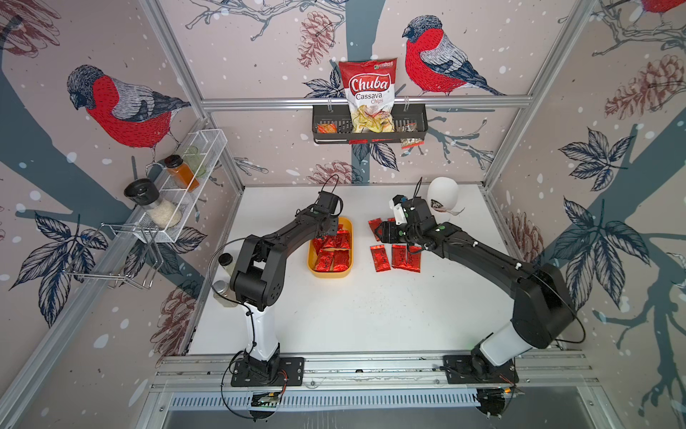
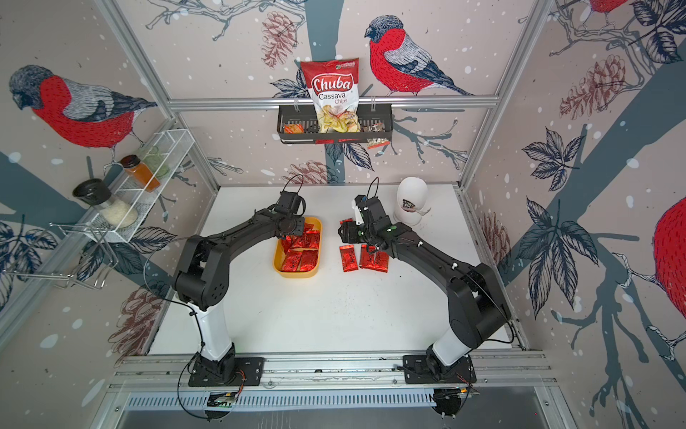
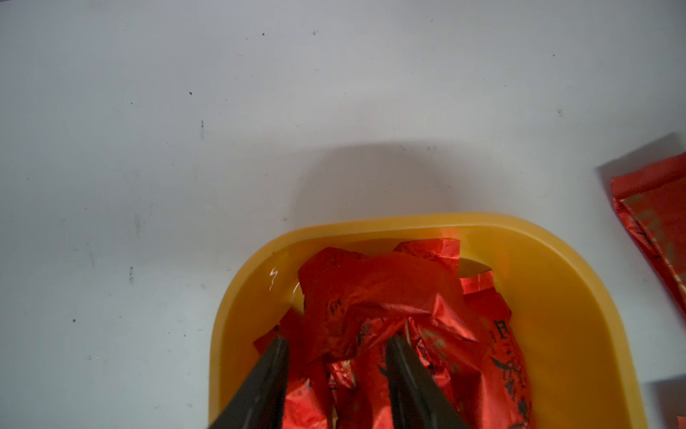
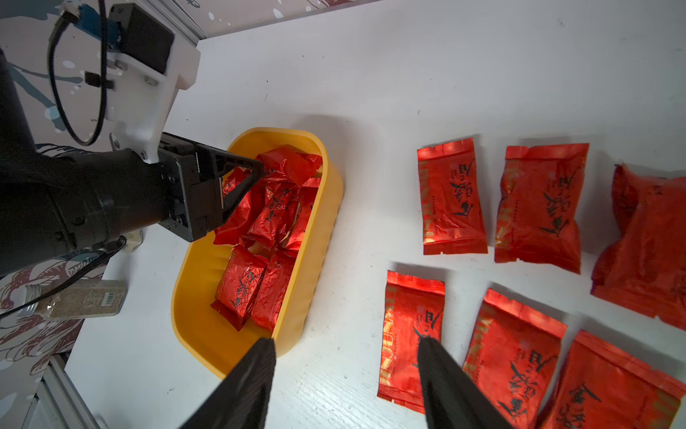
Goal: Take the tea bags out of the storage box
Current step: Pick up the tea bag from the storage box.
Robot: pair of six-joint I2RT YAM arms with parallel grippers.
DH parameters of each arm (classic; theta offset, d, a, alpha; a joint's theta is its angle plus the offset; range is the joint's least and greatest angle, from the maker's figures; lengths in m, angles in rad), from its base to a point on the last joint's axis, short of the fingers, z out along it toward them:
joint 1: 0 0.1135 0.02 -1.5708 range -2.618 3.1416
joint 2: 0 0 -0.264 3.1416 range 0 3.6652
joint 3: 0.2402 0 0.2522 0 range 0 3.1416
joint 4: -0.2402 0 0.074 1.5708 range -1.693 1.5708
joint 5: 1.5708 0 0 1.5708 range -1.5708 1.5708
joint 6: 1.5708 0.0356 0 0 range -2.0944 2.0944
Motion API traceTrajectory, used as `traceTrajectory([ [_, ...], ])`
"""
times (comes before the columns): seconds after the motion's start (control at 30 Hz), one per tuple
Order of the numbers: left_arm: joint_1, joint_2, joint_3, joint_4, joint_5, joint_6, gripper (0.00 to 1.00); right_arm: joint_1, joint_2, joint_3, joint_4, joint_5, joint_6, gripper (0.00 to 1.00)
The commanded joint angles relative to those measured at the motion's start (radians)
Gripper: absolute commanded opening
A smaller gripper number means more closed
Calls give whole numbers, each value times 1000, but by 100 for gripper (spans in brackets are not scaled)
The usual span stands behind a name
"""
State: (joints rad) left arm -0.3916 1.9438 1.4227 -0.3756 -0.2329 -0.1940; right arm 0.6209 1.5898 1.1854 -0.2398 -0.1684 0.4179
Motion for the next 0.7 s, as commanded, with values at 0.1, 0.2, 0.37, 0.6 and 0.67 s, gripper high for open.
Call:
traceTrajectory([
  [0.1,0,46,48,-28,-16,56,38,-1,1,14,11,-6,-9,66],
  [0.2,0,76,70,-42,5,63,32,-1,2,19,8,-3,-10,66],
  [0.37,0,96,70,-48,12,64,21,-1,1,23,5,0,-10,66],
  [0.6,0,55,37,-39,22,68,0,2,-5,30,-2,0,-5,66],
  [0.67,0,29,22,-37,27,74,0,2,-15,29,-3,-2,0,66],
])
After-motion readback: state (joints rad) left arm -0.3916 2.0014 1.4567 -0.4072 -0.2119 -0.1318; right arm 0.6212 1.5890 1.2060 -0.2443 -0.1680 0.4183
